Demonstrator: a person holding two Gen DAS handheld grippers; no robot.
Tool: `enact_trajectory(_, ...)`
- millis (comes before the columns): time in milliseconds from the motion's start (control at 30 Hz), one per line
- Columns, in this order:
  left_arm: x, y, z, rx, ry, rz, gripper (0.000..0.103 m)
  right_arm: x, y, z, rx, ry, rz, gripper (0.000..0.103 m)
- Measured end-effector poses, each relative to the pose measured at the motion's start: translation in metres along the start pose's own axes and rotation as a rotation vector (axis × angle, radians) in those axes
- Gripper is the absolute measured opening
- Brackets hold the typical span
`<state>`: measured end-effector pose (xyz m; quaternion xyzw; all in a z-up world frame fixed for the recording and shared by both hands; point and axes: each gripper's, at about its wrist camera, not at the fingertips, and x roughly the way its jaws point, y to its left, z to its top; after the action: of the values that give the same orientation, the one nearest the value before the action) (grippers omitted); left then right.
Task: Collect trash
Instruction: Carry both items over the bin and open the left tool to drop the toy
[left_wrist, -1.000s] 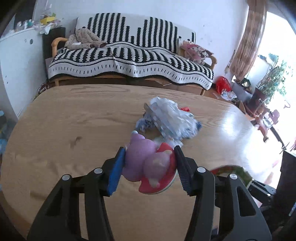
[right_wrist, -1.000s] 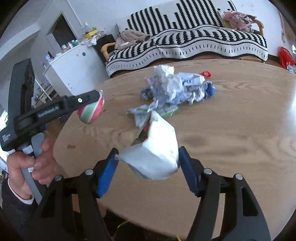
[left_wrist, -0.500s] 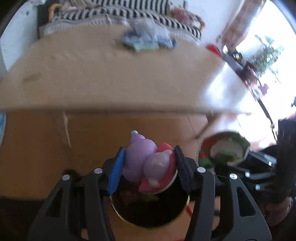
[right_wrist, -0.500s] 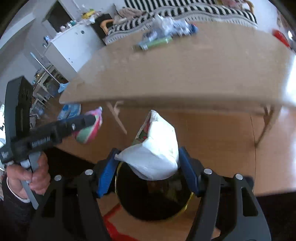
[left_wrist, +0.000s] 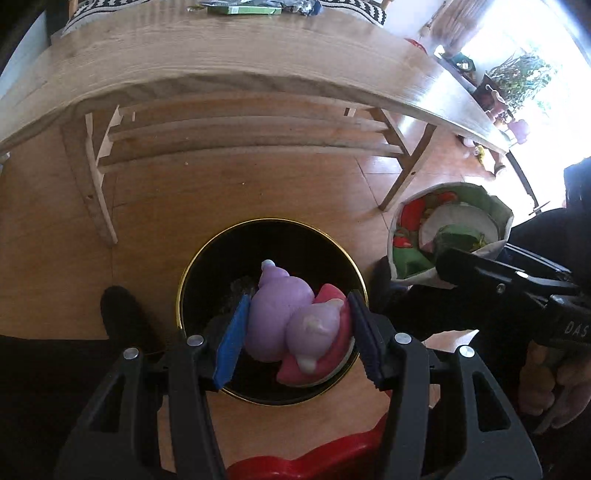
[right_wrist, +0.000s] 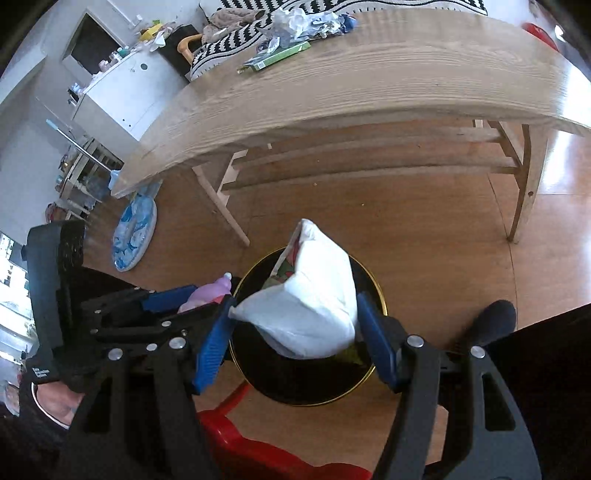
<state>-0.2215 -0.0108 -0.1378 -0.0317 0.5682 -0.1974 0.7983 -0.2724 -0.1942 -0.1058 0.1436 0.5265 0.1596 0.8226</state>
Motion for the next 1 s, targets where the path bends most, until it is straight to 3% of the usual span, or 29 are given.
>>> enact_trajectory(267,-0.001,-0.008,0.005,0.022,0.003,0.009,0.057,0.002,-0.001,0.003,0.008,0.005,-0.001,0.065)
enact_trajectory(367,-0.001,-0.009,0.004,0.027,0.004,0.012,0.065,0.002,-0.001,0.004,0.007,0.005,-0.003,0.065)
enact_trajectory(433,-0.003,-0.009,0.005,0.028,-0.006,0.021,0.080,0.002,-0.001,0.004,0.010,0.004,-0.004,0.065)
enact_trajectory(467,-0.005,-0.009,0.005,0.027,-0.014,0.025,0.082,0.002,-0.001,0.004,0.011,0.003,-0.003,0.065)
enact_trajectory(700,-0.008,-0.006,0.007,0.003,-0.021,0.025,0.082,0.003,-0.001,0.004,0.010,0.005,-0.001,0.065)
enact_trajectory(1000,-0.026,0.013,0.012,-0.096,-0.078,0.022,0.082,0.009,0.001,0.005,-0.006,0.035,0.002,0.066)
